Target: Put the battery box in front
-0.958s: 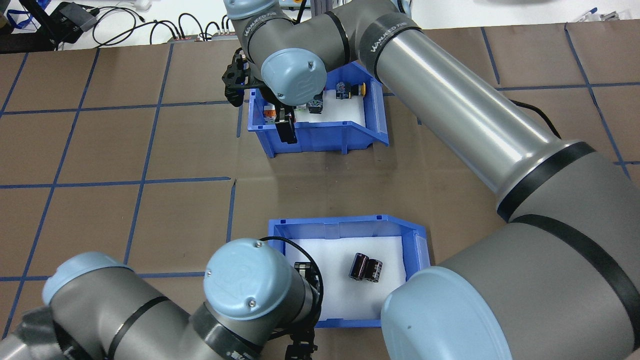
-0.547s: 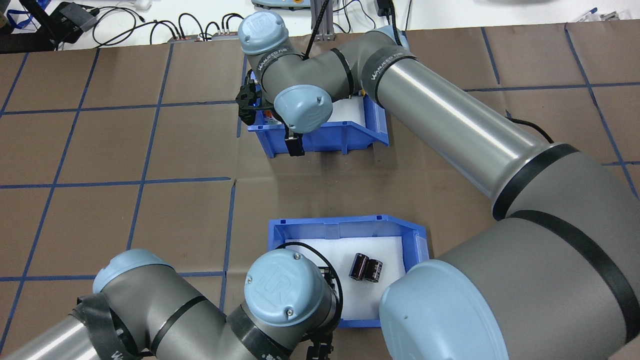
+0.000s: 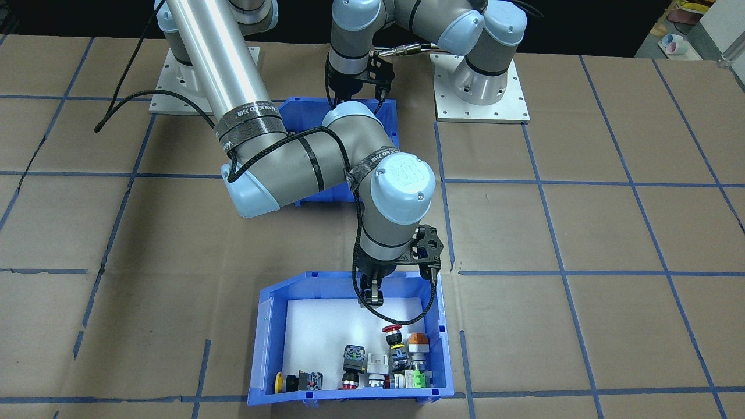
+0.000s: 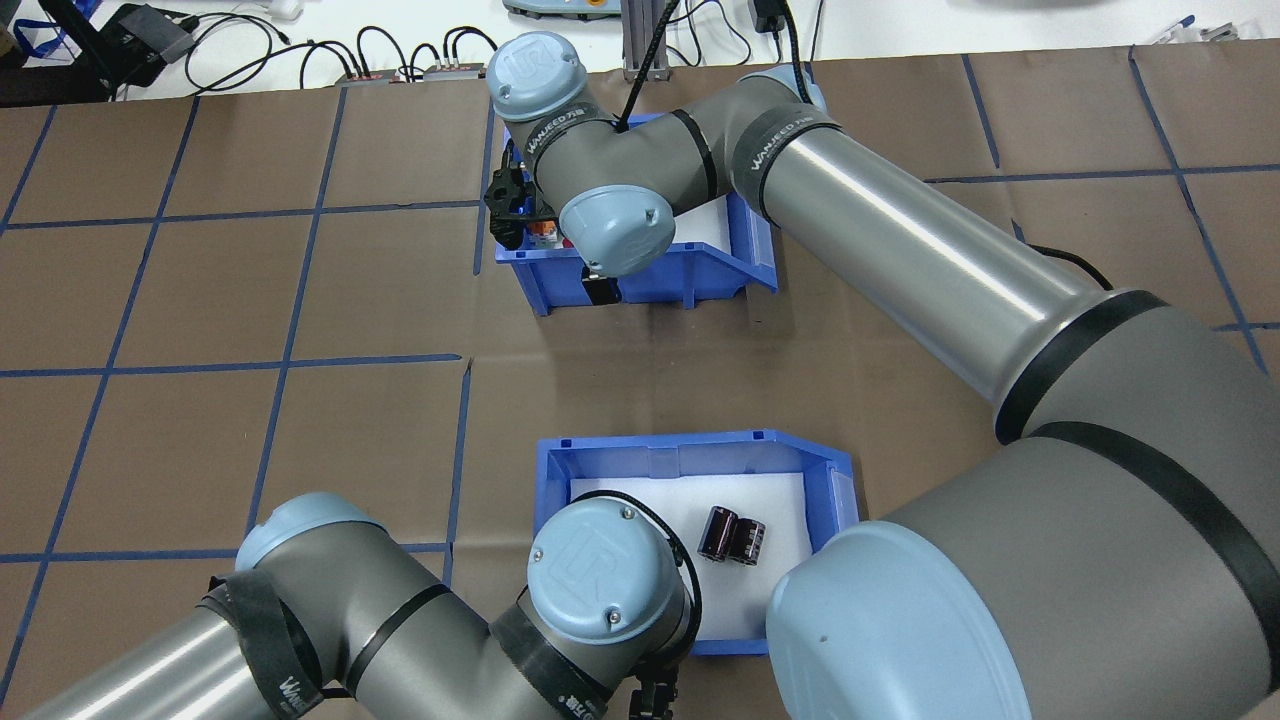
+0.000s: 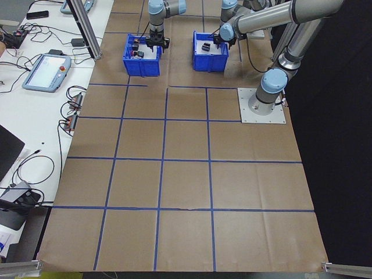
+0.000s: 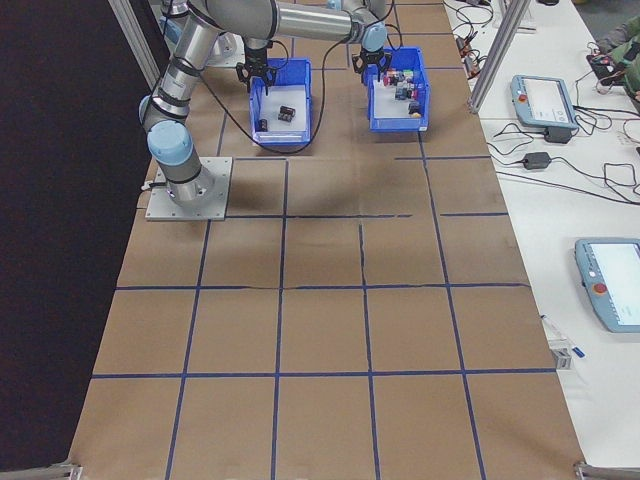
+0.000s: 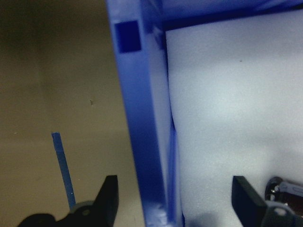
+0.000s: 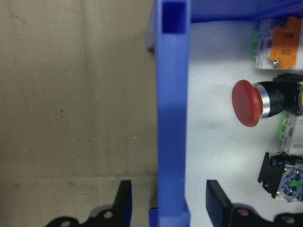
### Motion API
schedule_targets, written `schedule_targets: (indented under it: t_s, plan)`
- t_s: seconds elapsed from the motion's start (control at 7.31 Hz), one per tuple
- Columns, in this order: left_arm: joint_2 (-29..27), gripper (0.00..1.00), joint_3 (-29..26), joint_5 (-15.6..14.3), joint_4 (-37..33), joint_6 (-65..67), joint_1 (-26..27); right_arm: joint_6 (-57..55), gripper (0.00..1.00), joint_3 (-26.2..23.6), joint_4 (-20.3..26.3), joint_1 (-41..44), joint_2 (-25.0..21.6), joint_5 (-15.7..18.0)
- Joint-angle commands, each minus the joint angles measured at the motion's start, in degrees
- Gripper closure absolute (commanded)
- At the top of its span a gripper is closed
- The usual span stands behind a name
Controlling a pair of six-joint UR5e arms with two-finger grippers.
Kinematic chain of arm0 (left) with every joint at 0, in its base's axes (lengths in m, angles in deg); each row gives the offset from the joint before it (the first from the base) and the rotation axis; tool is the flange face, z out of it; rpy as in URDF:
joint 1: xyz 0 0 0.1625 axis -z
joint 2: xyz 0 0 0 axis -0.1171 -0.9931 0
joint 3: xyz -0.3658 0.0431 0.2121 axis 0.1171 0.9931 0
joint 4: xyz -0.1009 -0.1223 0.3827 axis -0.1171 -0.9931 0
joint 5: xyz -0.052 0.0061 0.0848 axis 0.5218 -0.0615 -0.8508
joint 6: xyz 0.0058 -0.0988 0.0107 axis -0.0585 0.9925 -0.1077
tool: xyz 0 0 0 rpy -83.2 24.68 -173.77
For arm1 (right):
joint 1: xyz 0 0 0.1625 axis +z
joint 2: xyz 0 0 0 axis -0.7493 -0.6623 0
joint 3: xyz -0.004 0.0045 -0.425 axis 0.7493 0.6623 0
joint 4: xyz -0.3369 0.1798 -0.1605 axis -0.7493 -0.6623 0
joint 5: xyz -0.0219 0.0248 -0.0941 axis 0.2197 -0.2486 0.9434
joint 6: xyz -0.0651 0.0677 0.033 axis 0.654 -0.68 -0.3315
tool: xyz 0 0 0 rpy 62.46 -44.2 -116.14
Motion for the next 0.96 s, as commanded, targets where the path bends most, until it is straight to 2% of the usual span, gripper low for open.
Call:
schedule_targets:
  t_s: [0.0,0.14,0.27,0.41,0.68,0.82]
  plan:
    - [-0.4,1.0,0.3,1.6,3.3,5.5,0.1,-0.1,0.95,0.1,0.4,0.1,-0.8,0.2]
    - [0.4,1.0,0.4,1.6,3.6,5.9,0.2,-0.1,0.96,0.3,3.4,-0.1,-2.6,0.5]
    - [2.3,1.0,0.2,0.0,3.4,5.8,0.2,0.2,0.97,-0.4,6.5,-0.6,-6.3,0.8]
    - [3.5,1.0,0.4,-5.0,2.8,4.4,0.2,0.9,0.97,-0.6,8.8,-2.4,-8.4,0.8]
    - [5.8,1.0,-0.5,-5.9,1.4,-1.3,-1.6,4.0,0.97,-2.9,10.3,-8.2,-12.6,1.1]
    - [7.3,1.0,-0.5,-5.7,0.3,-3.9,-5.0,6.6,0.97,-6.3,9.0,-12.4,-14.8,1.0]
